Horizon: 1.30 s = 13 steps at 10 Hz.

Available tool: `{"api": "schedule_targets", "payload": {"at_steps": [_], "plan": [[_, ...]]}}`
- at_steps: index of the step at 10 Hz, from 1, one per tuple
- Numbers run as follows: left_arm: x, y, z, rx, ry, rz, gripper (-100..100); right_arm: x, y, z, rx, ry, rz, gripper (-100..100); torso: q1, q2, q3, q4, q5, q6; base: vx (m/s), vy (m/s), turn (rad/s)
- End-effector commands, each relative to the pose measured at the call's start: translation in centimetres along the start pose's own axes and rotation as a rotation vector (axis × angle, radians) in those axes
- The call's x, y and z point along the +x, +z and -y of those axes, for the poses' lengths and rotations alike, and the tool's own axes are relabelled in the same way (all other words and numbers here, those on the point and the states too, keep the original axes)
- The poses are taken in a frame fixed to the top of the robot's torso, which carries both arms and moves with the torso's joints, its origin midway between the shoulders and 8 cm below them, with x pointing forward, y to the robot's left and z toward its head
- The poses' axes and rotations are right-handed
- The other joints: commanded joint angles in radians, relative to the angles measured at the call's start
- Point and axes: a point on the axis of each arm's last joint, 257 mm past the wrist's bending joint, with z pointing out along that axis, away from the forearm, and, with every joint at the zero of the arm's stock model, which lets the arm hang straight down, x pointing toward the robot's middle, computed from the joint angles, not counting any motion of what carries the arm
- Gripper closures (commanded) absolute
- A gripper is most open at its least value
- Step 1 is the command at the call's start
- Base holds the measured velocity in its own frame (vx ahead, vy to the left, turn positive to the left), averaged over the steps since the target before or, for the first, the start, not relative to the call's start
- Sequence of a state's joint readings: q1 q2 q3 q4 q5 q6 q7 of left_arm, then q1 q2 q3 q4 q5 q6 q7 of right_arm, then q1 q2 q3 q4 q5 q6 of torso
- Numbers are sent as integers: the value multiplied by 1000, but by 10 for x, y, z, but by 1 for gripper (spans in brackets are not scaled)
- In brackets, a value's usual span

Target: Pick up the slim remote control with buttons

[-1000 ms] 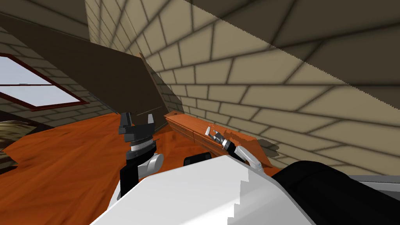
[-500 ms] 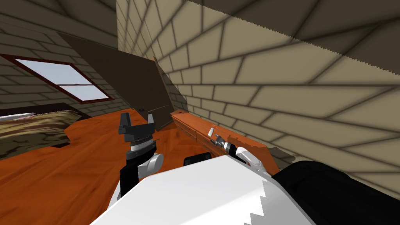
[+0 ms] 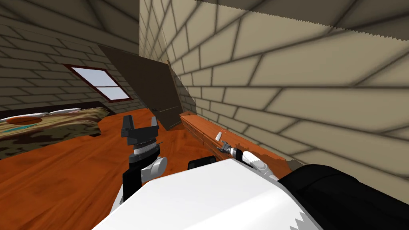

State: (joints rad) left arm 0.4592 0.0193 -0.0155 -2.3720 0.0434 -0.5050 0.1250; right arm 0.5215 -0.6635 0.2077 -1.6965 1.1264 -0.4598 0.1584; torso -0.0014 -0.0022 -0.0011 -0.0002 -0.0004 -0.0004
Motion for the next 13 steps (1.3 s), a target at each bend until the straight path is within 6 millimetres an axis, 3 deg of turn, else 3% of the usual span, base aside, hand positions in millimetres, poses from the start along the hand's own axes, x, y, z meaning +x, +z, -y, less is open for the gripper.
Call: {"api": "schedule_targets", "payload": {"at_steps": [1, 2, 3, 4, 5, 6, 7, 8, 9, 10, 12, 13], "plan": [[0, 0, 0, 0, 0, 0, 0, 19, -5, -3, -9, -50, -50, -100, 0, 0, 0, 0, 0, 0, 14, -17, 162], [0, 0, 0, 0, 0, 0, 0, 47, -13, -1, -24, -93, -119, -100, 0, 0, 0, 0, 0, 2, 21, -9, 291], [0, 0, 0, 0, 0, 0, 0, 51, -13, -1, -28, -121, -133, -100, 0, 0, 0, 0, 0, 0, 20, -12, 167], [0, 0, 0, 0, 0, 0, 0, 74, -21, 1, -49, -175, -195, -100, 0, -1, 0, 0, 0, 1, 26, -7, 338], [0, 0, 0, 0, 0, 0, 0, 81, -23, 2, -50, -192, -213, -100, 0, -1, -1, 0, 0, 0, 22, -12, 192], [0, 0, 0, 0, 0, 0, 0, 107, -34, 6, -69, -237, -280, -100, 0, -1, 0, 0, 0, 2, 26, -10, 339], [0, 0, 0, 0, 0, 0, 0, 110, -34, 6, -74, -262, -291, -100, 0, -1, -1, 0, 0, 1, 26, -16, 181], [0, 0, 0, 0, 0, 0, 0, 134, -47, 11, -96, -309, -357, -100, 0, -1, -1, 0, 0, 2, 35, -8, 427], [0, 0, 0, 0, 0, 0, 0, 137, -48, 11, -100, -330, -367, -100, 0, -2, -1, 0, 0, 0, 32, -19, 127], [0, 0, 0, 0, 0, 0, 0, 159, -61, 16, -125, -380, -429, -100, 0, -2, -1, 0, 0, 2, 34, -8, 251], [0, 0, 0, 0, 0, 0, 0, 162, -63, 17, -128, -397, -439, -100, 0, -2, -1, 0, 0, 2, 21, -14, 94], [0, 0, 0, 0, 0, 0, 0, 185, -78, 24, -157, -458, -507, -100, 1, 0, 0, 0, 0, 2, 29, -5, 276]]}}
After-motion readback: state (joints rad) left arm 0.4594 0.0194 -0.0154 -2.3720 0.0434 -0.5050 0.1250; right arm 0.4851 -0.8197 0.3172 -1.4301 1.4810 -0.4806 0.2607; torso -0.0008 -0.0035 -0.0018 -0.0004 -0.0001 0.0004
